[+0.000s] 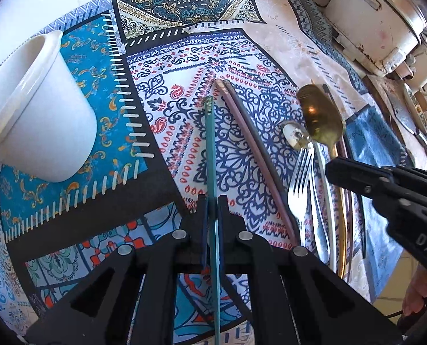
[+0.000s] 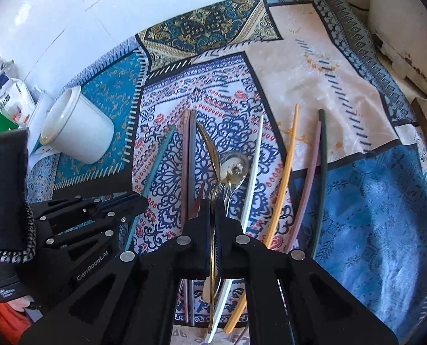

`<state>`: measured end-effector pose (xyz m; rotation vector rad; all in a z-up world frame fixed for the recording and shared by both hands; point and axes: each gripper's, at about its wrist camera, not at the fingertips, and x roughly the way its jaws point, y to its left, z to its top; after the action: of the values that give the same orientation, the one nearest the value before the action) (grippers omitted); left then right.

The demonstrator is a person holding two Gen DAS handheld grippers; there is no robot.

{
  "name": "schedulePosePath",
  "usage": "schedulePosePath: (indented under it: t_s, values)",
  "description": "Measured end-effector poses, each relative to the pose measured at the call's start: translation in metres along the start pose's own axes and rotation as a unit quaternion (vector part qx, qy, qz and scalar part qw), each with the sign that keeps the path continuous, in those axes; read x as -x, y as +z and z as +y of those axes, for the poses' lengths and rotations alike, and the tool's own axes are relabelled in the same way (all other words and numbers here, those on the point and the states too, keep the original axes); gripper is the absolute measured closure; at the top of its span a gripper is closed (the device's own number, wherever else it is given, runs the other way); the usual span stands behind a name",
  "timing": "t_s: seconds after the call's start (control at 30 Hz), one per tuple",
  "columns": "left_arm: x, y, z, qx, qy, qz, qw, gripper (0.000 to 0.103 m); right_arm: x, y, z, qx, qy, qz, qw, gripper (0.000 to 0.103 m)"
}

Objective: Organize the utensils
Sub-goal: 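Lift the chopstick with the left tool while the right tool lifts the spoon toward the white cup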

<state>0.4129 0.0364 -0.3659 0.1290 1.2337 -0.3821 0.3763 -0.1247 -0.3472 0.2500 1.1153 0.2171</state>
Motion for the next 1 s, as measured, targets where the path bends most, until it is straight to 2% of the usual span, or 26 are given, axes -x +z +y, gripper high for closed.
schedulePosePath:
  t_s: [0.3, 0.5, 0.77, 1.0]
  values:
    - [0.0, 0.003, -0.001, 0.009, -0.012, 0.004, 0.9999, 0.099, 0.02, 0.002, -0.007, -0.01, 0.003, -0.026, 1.0, 0.1]
    - [0.019, 0.001, -0.005, 0.014, -0.01, -0.019, 0.9997, 0.099, 0.034, 0.0, -0.012, -0.013, 0.005, -0.04, 0.999, 0.1]
    - [0.065, -0.004, -0.011, 0.029, 0.002, -0.079, 0.9964, 0.099, 0.054, 0.005, -0.013, -0.007, 0.016, -0.065, 0.998, 0.1]
    - [0.116, -0.002, -0.001, 0.058, 0.032, -0.148, 0.9868, 0.099, 0.073, 0.019, 0.004, 0.017, 0.035, -0.099, 0.994, 0.1]
